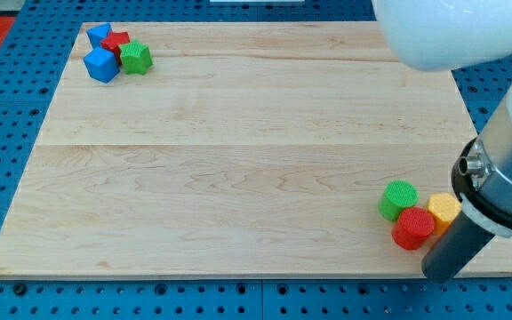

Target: Point your arm towards green circle

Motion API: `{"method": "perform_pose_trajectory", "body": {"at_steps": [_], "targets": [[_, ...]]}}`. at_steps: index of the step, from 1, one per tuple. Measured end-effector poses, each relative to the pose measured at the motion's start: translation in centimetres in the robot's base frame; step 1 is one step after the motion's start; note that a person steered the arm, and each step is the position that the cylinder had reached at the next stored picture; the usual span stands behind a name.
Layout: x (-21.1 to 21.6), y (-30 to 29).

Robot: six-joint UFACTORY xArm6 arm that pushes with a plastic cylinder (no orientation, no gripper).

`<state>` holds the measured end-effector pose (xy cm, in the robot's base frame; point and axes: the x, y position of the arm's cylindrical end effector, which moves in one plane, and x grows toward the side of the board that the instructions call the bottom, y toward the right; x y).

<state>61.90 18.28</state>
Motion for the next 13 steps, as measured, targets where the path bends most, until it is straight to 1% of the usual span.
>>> {"method": "perform_pose_trajectory", "body": {"at_steps": [2, 3, 4, 6, 7, 9, 10, 11, 12, 13], "targets": [[-0.1, -13.9], [-2.4, -17.8], [-6.4, -18.4], [-10.5, -17.7], [-11.5, -17.0], [-12.0, -16.7], [-13.6, -13.9], [-14.7, -8.9], [-14.7, -7.6], [-14.5, -8.1]]}}
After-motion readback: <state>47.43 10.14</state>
